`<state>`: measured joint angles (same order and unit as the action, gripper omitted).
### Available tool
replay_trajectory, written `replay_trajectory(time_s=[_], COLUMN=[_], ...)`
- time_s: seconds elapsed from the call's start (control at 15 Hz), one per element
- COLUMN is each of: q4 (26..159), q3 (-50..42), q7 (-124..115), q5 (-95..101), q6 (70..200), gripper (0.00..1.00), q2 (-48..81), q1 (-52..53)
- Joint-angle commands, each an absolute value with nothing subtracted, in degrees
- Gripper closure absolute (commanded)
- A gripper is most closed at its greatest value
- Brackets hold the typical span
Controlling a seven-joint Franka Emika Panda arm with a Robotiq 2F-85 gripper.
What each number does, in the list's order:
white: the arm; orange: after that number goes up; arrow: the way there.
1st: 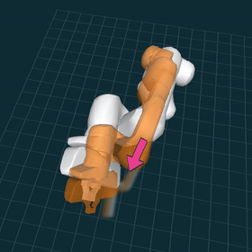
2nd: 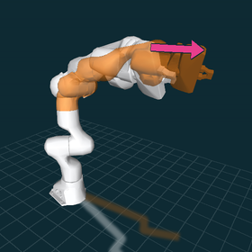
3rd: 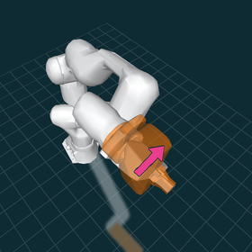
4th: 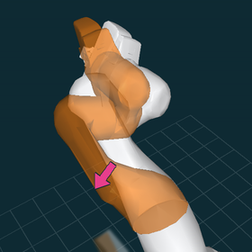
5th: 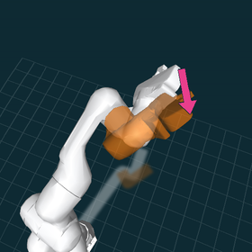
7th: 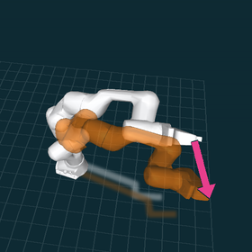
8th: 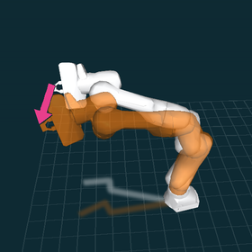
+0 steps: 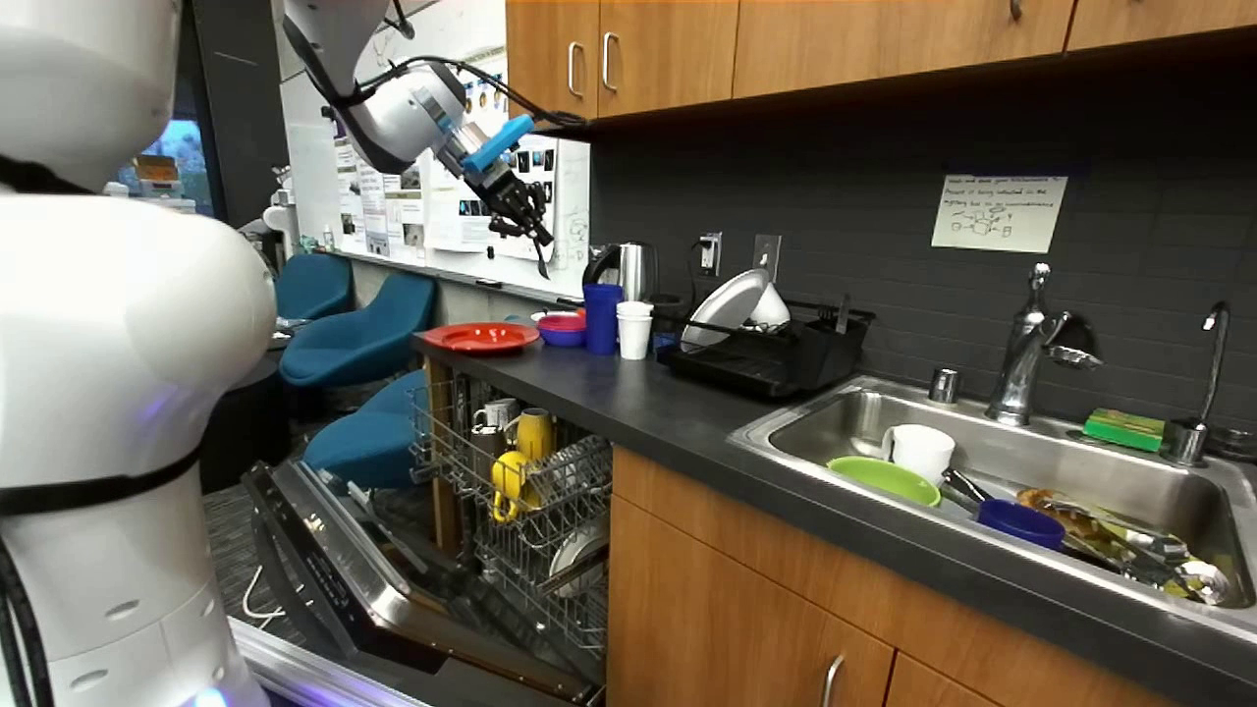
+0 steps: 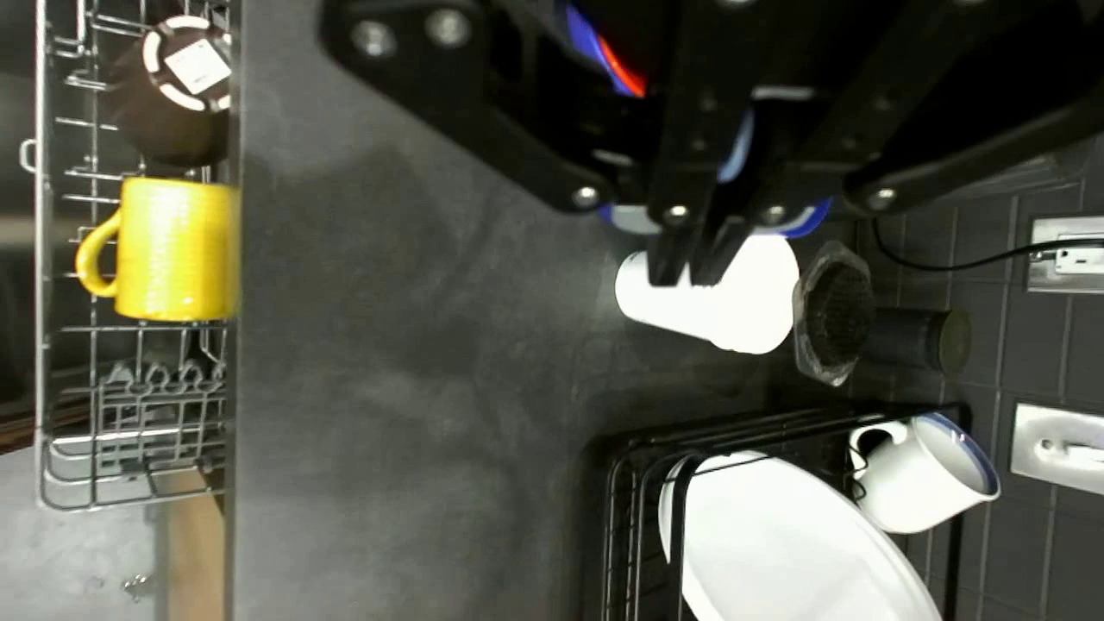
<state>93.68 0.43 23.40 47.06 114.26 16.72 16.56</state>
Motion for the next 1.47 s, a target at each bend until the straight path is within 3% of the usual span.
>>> replay_trajectory(time_s=[0.0,0.53,1.4], q4=[101.84,108.51,110.40], q3=[3.88,7.44,10.20], q7=[23.58,26.03,27.97], q5=[46.49,39.91,33.25], q6=[112.19,105.04,95.32], gripper=[0.98,0.98,0.98], q2=[9.07,1.50,2.30], q1=[13.34,11.80,12.43])
